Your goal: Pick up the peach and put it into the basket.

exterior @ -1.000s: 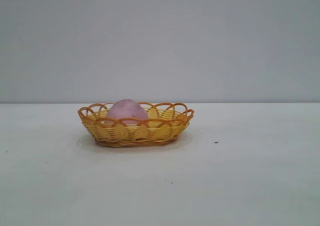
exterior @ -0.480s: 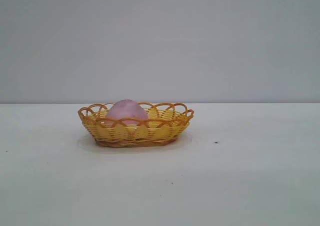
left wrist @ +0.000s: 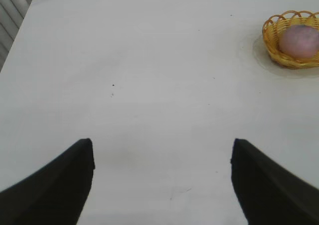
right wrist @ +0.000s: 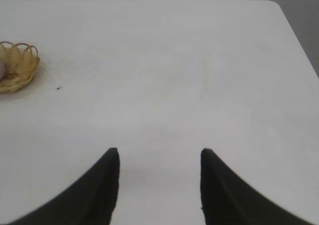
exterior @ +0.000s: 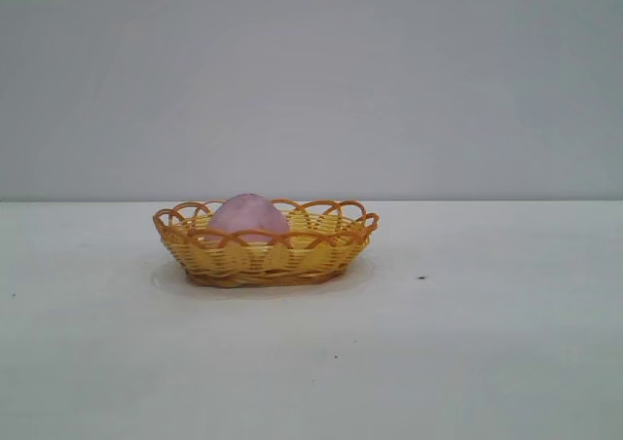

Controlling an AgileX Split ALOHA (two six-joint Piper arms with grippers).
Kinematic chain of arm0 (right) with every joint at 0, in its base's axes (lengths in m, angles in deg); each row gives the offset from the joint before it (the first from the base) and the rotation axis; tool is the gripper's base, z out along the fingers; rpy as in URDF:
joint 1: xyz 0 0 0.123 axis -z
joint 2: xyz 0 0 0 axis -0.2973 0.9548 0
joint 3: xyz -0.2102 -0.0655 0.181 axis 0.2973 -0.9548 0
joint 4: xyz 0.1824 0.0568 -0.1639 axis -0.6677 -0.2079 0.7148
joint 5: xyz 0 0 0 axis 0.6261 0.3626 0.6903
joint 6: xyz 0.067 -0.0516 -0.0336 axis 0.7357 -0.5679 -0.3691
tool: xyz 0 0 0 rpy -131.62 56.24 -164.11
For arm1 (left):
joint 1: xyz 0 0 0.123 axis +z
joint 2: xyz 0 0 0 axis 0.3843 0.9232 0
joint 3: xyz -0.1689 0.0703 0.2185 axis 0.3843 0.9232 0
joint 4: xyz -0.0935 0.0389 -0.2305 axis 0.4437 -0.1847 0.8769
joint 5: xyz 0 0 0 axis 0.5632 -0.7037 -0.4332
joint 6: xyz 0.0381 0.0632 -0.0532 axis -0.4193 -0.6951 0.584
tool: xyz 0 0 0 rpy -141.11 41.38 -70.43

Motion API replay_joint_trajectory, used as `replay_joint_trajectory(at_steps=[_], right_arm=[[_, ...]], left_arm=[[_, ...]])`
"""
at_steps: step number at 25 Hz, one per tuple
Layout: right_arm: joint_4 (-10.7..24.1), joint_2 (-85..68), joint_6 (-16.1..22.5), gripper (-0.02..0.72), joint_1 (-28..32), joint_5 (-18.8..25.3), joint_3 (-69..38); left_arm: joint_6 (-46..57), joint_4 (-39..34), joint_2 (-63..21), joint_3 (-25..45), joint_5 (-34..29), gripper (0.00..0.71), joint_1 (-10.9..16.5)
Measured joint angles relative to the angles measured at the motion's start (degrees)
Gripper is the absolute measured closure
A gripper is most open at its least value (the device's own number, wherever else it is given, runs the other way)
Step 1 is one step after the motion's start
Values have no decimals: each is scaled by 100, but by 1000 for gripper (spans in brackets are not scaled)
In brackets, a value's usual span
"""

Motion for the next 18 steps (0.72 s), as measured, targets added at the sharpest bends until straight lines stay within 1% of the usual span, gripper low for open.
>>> replay_joint_trajectory(at_steps=[5,18], right_arm=[[0,0,0,398,273,0,0],[0,0,0,398,285,0,0]], left_arm=[[0,0,0,0,0,205,0],[0,0,0,0,0,205,0]])
